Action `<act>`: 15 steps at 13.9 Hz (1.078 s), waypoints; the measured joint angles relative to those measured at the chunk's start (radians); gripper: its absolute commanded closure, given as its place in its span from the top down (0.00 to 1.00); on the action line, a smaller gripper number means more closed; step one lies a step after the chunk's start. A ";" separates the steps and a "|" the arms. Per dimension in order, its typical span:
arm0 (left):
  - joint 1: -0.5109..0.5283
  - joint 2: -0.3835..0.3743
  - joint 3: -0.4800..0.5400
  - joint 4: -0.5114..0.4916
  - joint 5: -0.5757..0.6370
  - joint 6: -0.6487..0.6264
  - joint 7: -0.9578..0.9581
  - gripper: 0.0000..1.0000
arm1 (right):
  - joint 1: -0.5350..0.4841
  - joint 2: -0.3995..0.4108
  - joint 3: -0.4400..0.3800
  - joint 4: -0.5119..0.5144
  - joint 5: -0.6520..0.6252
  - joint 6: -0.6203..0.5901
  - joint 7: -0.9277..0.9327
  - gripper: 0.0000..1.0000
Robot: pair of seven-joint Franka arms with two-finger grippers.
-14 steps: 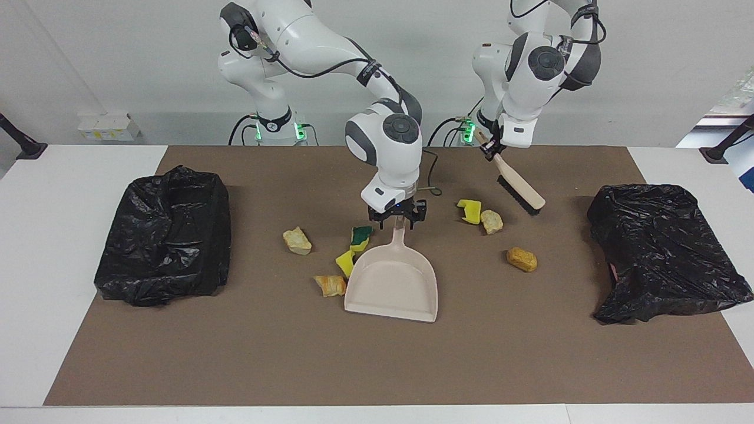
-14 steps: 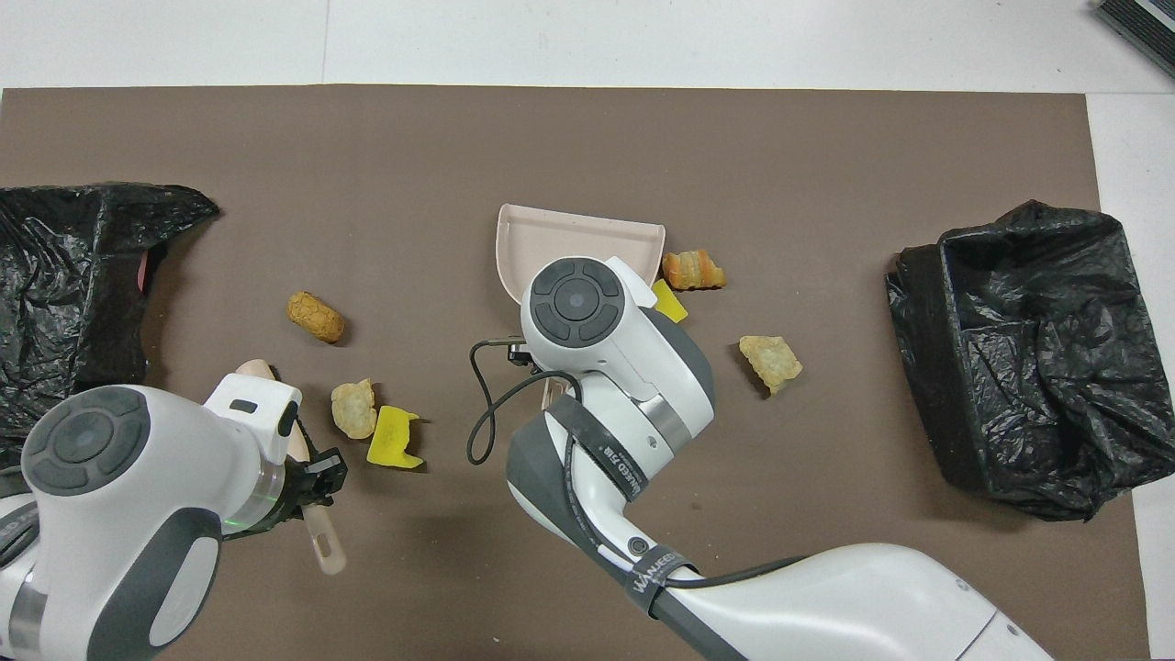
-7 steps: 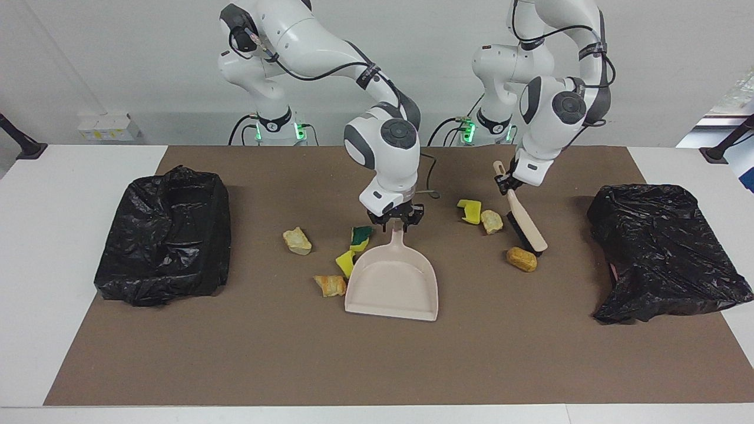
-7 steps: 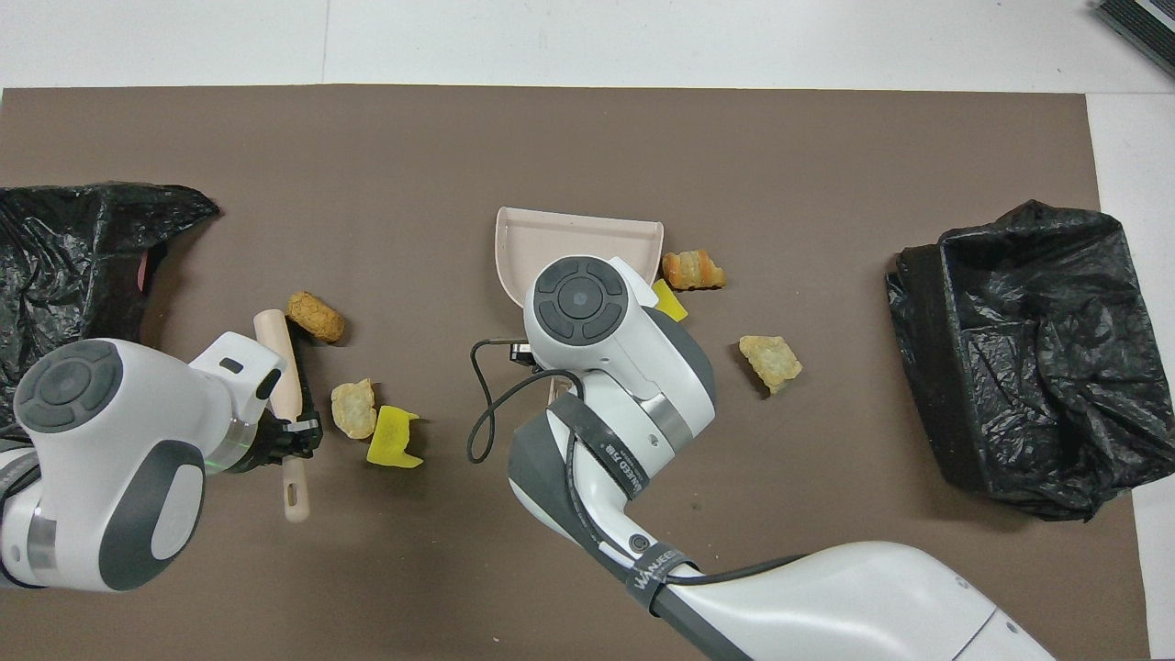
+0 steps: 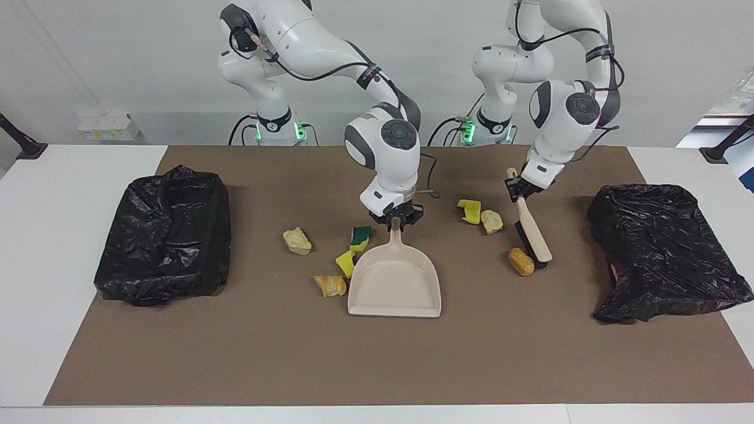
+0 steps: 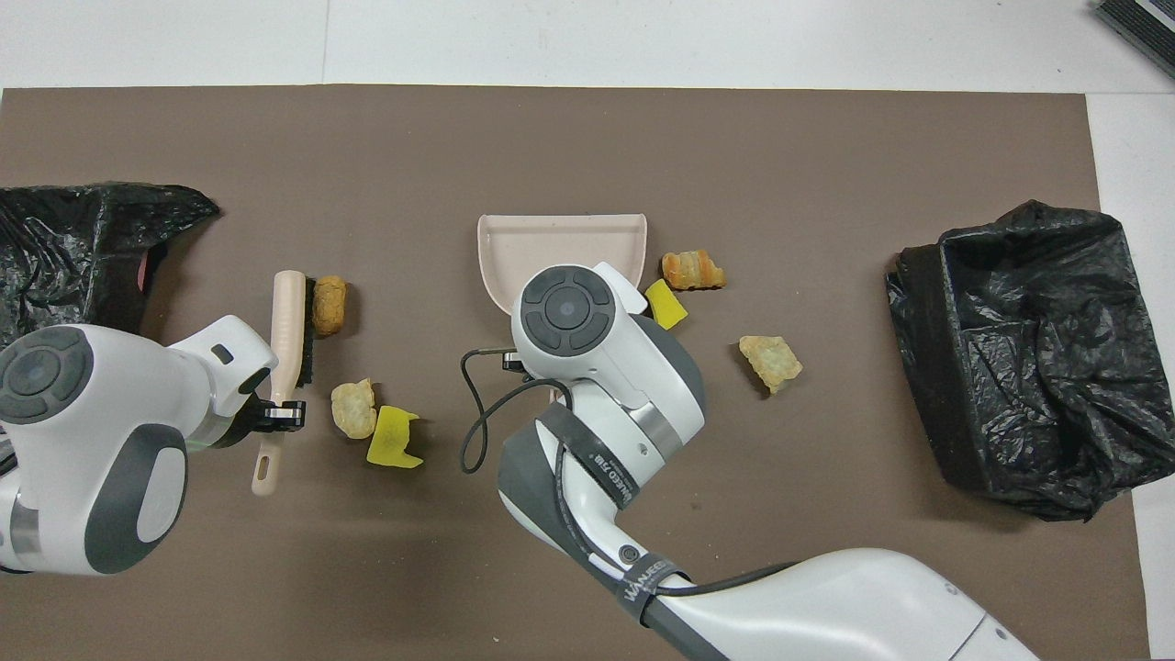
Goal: Sweep and dump trash in bin
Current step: 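Sweep the bread and crumbs toward the dustpan with the left gripper's brush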
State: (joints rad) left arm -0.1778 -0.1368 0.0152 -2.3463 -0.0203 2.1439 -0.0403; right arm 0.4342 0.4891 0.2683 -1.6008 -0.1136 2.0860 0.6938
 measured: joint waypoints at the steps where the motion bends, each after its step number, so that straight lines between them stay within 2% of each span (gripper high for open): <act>1: 0.000 0.004 0.000 0.002 0.001 0.000 0.083 0.00 | 0.009 -0.002 0.000 0.003 -0.006 0.000 -0.055 0.00; 5: -0.002 0.012 -0.010 0.002 0.001 -0.032 0.346 0.00 | 0.015 -0.026 -0.002 0.005 -0.046 -0.026 -0.295 0.00; 8: -0.024 0.010 -0.022 0.005 0.001 -0.110 0.477 0.00 | 0.006 -0.035 -0.006 0.006 -0.103 -0.086 -0.586 0.00; 12: -0.030 0.005 -0.028 0.029 0.001 -0.170 0.533 0.00 | -0.024 -0.040 -0.013 0.006 -0.142 -0.112 -0.935 0.00; 15: -0.027 0.003 -0.024 0.084 0.001 -0.200 0.533 0.00 | -0.034 -0.041 -0.013 0.007 -0.187 -0.121 -1.050 0.00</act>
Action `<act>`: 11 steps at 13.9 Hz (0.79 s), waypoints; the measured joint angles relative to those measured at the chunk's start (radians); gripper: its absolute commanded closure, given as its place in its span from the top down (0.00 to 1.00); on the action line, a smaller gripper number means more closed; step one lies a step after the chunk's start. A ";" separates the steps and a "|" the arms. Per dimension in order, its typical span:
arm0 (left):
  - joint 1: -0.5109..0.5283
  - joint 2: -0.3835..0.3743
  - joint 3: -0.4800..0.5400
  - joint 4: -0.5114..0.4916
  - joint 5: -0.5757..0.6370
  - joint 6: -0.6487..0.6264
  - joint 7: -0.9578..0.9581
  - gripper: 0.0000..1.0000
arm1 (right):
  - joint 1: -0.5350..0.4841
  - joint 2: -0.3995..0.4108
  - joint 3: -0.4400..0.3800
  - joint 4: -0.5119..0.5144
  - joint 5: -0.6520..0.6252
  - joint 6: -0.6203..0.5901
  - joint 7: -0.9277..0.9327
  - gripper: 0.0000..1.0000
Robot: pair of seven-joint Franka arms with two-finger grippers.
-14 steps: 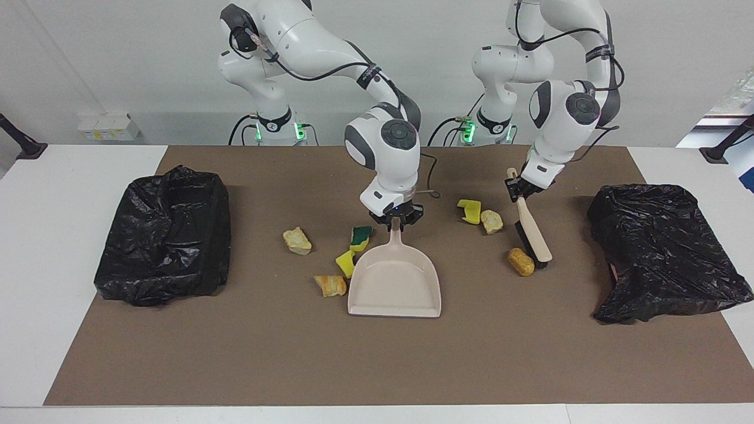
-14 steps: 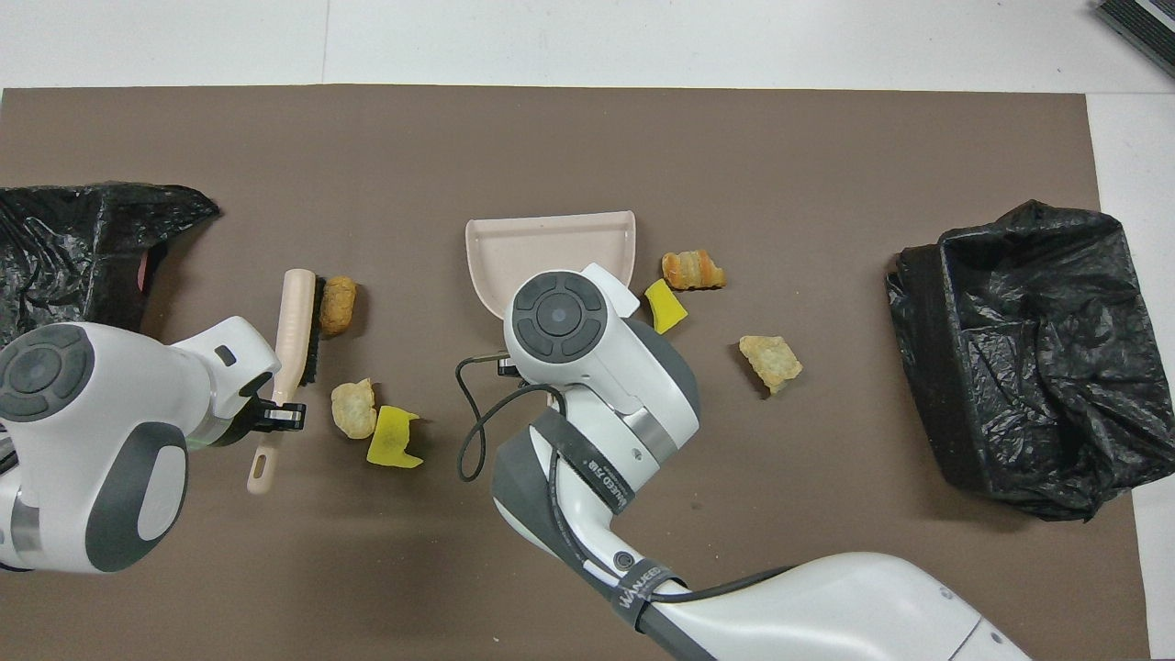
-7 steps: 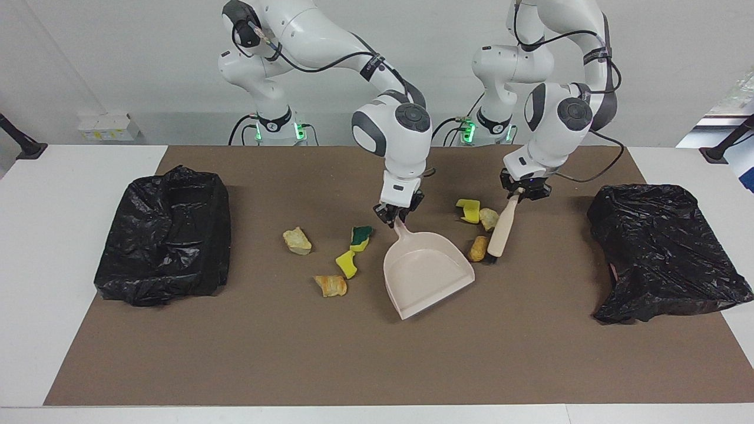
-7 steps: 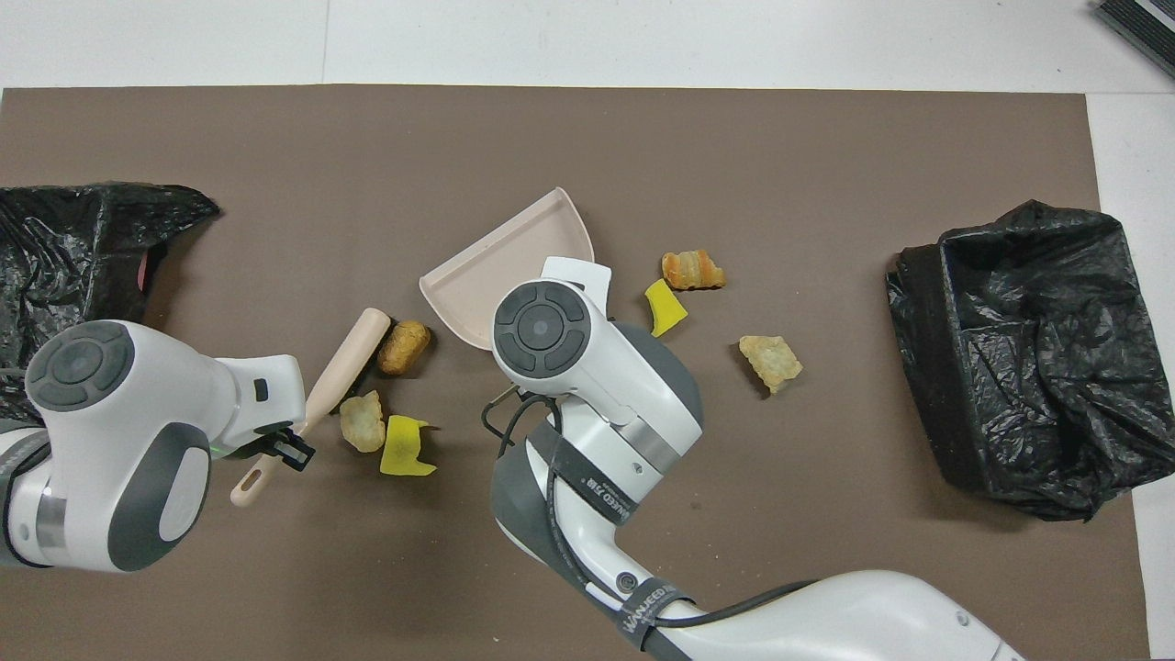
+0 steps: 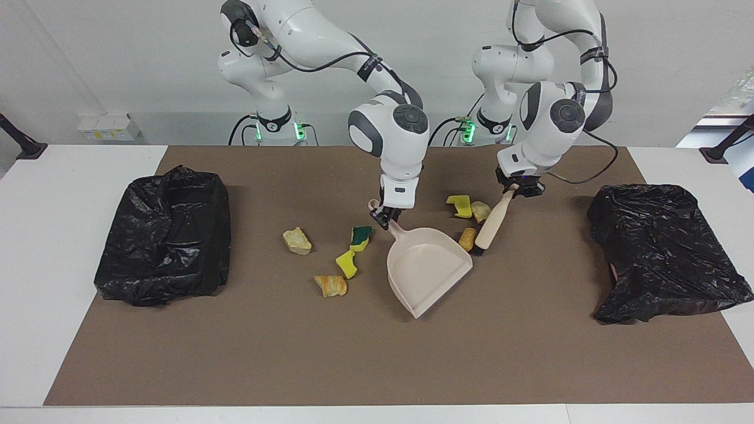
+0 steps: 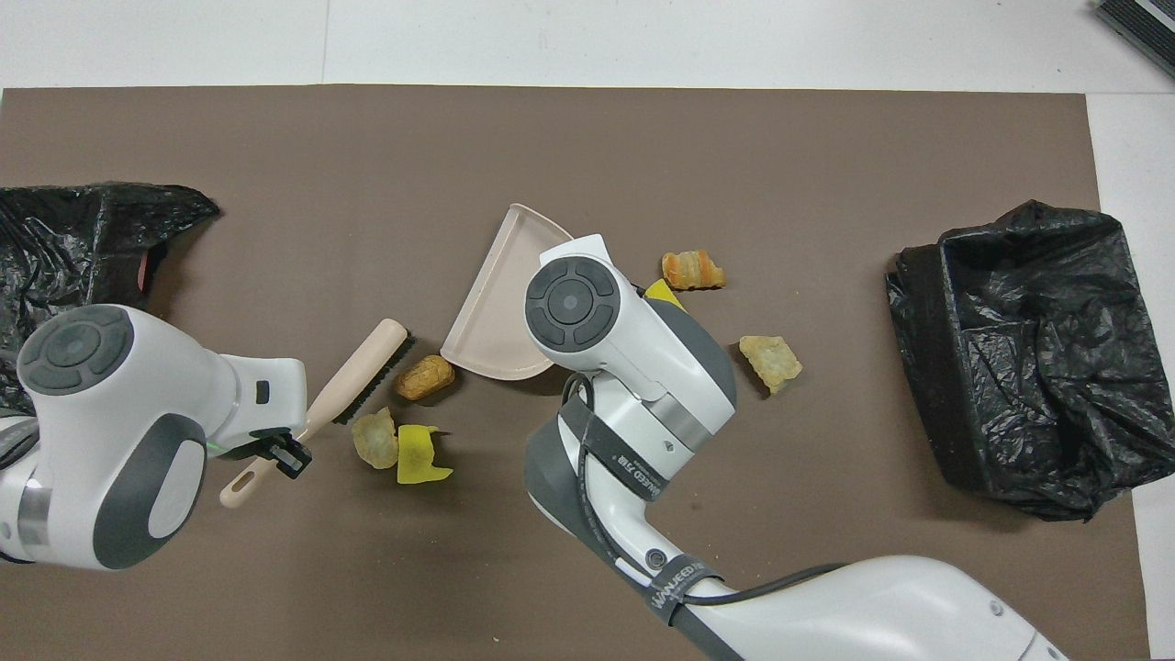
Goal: Sweep and dump trash in bin
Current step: 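Sweep the bread and crumbs toward the dustpan with the left gripper's brush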
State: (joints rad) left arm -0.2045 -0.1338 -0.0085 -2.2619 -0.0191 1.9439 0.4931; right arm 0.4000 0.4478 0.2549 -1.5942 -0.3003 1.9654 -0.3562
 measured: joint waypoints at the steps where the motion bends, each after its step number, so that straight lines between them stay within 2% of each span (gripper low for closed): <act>1: 0.002 0.000 0.005 0.019 0.000 -0.006 0.000 0.00 | -0.002 -0.005 -0.001 0.001 -0.013 0.000 -0.032 0.00; 4: 0.006 0.001 0.019 0.034 0.000 -0.018 -0.036 0.00 | -0.037 -0.042 -0.002 0.003 -0.021 -0.043 -0.219 0.00; 7: 0.010 0.002 0.020 0.033 0.000 -0.063 -0.239 0.00 | -0.072 -0.074 -0.001 -0.003 -0.021 -0.102 -0.424 0.00; 11: 0.009 -0.010 0.012 0.021 0.000 -0.149 -0.522 0.00 | -0.086 -0.077 0.002 -0.044 -0.021 -0.105 -0.624 0.00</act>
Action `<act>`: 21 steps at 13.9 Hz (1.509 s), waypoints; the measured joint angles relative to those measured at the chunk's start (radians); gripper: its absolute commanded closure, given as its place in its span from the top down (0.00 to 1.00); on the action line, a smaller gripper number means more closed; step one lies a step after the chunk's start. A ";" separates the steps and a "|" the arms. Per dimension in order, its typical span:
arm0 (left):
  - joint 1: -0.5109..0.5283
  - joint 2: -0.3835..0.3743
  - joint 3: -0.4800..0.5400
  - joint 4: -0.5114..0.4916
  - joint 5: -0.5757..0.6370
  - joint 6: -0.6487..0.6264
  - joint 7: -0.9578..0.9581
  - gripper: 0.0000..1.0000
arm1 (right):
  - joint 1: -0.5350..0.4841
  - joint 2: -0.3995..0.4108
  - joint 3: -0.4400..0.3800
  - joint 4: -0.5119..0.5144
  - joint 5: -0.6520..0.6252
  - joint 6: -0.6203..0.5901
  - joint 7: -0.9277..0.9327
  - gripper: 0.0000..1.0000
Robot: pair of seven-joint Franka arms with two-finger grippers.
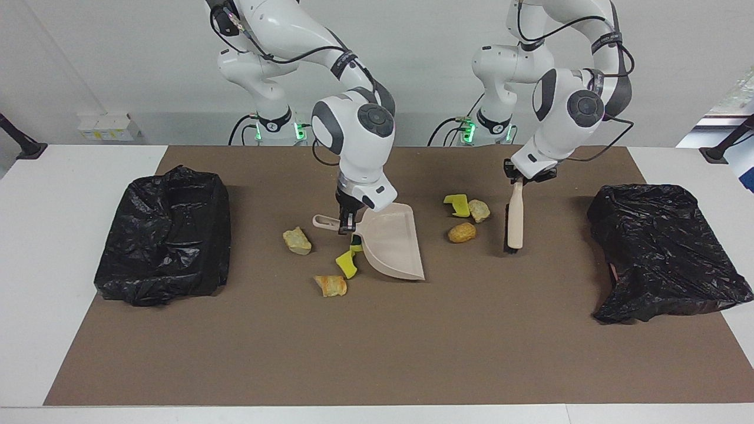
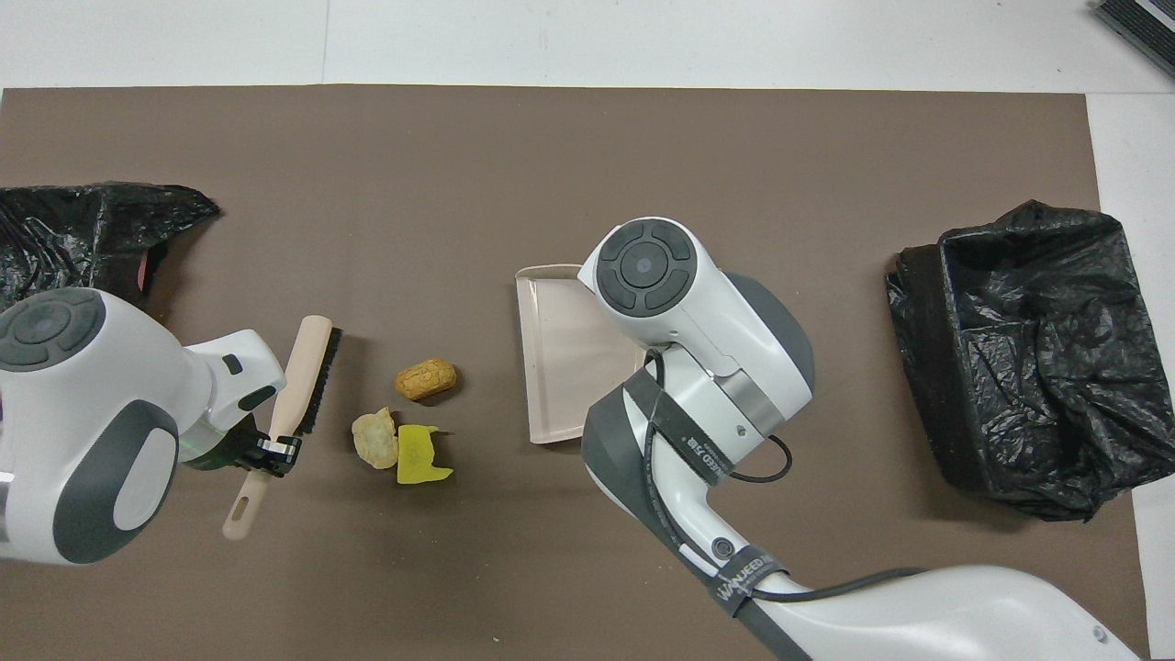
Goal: Sweep and dump trash in bin
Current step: 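Brush the trash pieces up into the dustpan with the left gripper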
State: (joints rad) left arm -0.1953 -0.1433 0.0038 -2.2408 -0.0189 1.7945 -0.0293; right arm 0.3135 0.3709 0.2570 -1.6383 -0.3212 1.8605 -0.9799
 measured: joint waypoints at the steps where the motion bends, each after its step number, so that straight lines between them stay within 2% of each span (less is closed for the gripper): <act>1: -0.001 -0.012 -0.003 -0.019 0.000 -0.002 -0.064 0.00 | 0.007 0.000 0.003 -0.008 0.000 0.000 -0.010 0.00; 5: -0.008 -0.085 -0.009 -0.128 -0.040 0.008 -0.219 0.00 | 0.048 0.000 0.009 -0.033 0.010 0.019 -0.011 0.00; 8: -0.031 -0.123 -0.012 -0.192 -0.076 0.069 -0.339 0.00 | 0.060 0.000 0.009 -0.054 0.013 0.055 -0.010 0.00; 12: -0.123 -0.152 -0.017 -0.304 -0.094 0.227 -0.447 0.00 | 0.059 0.000 0.007 -0.080 0.020 0.093 0.000 0.00; 15: -0.162 -0.160 -0.016 -0.341 -0.126 0.308 -0.478 0.00 | 0.059 0.000 0.007 -0.115 0.022 0.145 0.042 0.00; 17: -0.208 -0.158 -0.017 -0.349 -0.224 0.370 -0.480 0.00 | 0.059 0.000 0.007 -0.120 0.022 0.150 0.049 0.00; 21: -0.309 -0.080 -0.019 -0.325 -0.348 0.523 -0.492 0.00 | 0.059 0.000 0.007 -0.120 0.024 0.151 0.050 0.00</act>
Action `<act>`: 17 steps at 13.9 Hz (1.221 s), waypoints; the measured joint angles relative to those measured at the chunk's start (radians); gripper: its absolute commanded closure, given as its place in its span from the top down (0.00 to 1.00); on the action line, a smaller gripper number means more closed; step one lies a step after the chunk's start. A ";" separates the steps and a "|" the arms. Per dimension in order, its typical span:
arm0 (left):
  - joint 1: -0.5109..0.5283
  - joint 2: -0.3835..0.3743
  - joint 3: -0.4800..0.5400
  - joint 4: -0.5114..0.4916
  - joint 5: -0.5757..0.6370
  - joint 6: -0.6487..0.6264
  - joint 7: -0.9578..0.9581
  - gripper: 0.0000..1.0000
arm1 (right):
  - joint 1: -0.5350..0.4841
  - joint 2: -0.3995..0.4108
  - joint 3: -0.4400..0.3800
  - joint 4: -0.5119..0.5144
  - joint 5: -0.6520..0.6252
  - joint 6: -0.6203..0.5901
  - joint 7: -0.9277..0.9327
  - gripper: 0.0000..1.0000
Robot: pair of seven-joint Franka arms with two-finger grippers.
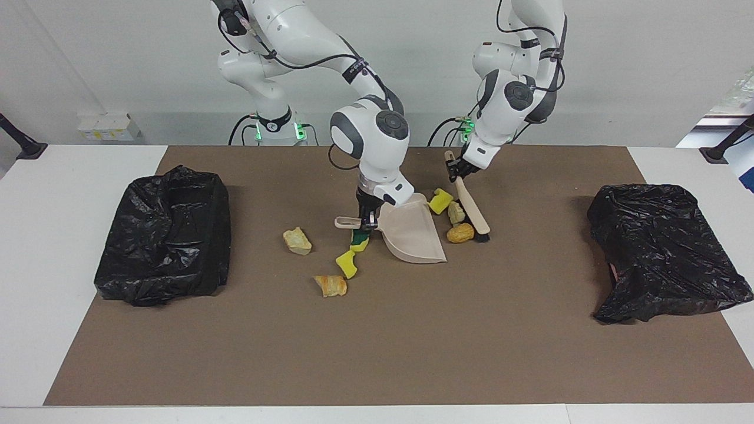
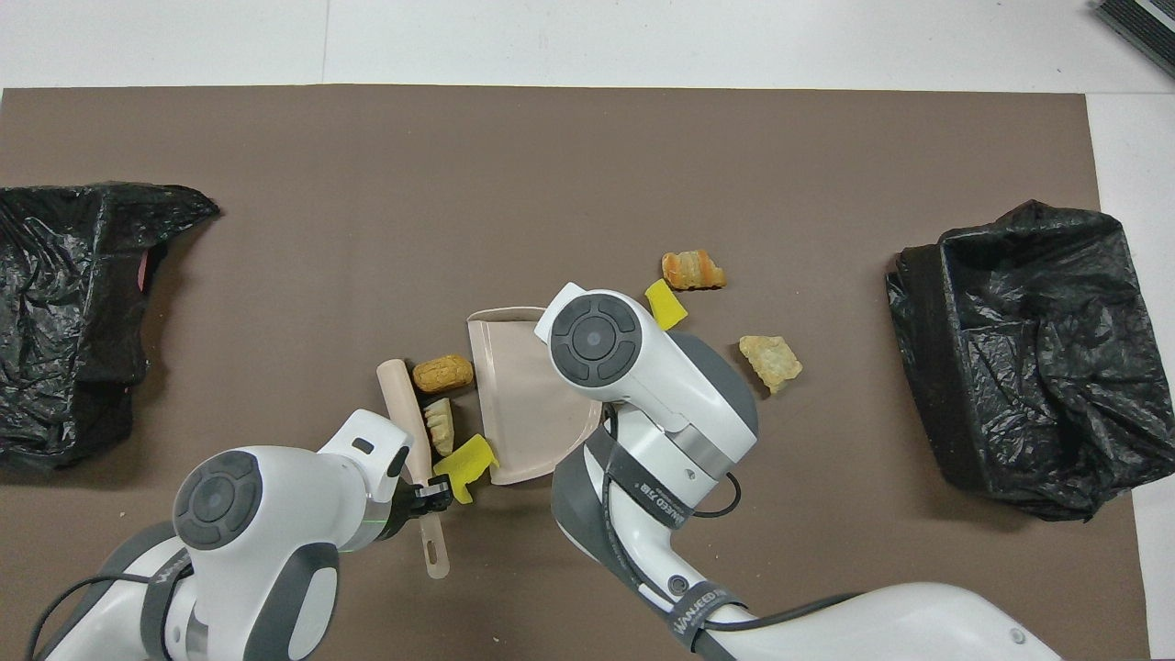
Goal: Sweep and dump trash in bin
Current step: 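Brush the trash pieces up into the dustpan with the left gripper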
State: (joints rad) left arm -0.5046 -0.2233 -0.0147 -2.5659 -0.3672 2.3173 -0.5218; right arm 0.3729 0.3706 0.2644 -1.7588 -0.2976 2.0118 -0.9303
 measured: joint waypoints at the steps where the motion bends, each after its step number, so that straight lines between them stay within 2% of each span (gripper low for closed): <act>1: -0.016 0.032 0.001 0.030 -0.024 0.015 -0.001 0.00 | 0.000 0.000 0.000 0.000 0.000 0.000 0.000 0.00; 5: -0.107 0.141 0.000 0.157 -0.109 0.048 -0.001 0.00 | 0.000 0.000 0.000 0.000 0.000 0.000 0.000 0.00; 9: -0.172 0.173 -0.002 0.232 -0.120 0.043 -0.003 0.00 | 0.000 -0.001 0.000 0.001 0.001 0.001 0.000 0.00; 11: -0.160 0.170 0.014 0.247 -0.120 -0.002 -0.003 0.00 | -0.003 -0.002 0.000 0.004 0.001 0.008 0.002 0.00; 13: -0.094 0.158 0.025 0.255 -0.103 -0.064 0.004 0.00 | -0.011 -0.003 -0.001 0.006 0.001 0.017 0.005 0.00; 17: 0.007 0.097 0.035 0.258 0.042 -0.180 0.017 0.00 | -0.050 -0.007 -0.002 0.012 0.001 0.029 0.005 0.00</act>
State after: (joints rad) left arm -0.4978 -0.1262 0.0198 -2.3078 -0.3252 2.1371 -0.5048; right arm 0.3226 0.3634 0.2623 -1.7471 -0.2970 2.0405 -0.9248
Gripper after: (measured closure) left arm 0.744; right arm 0.692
